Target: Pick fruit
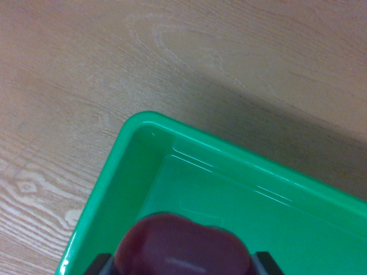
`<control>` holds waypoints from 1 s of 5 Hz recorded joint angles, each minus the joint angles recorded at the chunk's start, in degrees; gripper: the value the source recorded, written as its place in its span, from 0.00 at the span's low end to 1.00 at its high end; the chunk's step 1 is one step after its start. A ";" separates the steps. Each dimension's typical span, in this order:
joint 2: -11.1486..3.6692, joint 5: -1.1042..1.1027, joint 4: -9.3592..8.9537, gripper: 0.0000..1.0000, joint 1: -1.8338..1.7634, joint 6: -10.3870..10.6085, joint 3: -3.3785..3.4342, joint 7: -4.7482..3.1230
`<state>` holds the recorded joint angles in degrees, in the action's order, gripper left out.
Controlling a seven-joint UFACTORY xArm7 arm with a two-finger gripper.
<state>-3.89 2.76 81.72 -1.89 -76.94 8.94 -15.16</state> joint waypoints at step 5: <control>1.29 0.15 2.07 1.00 0.10 -3.35 0.07 0.02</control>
<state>-2.61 2.91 83.79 -1.79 -80.29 9.01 -15.14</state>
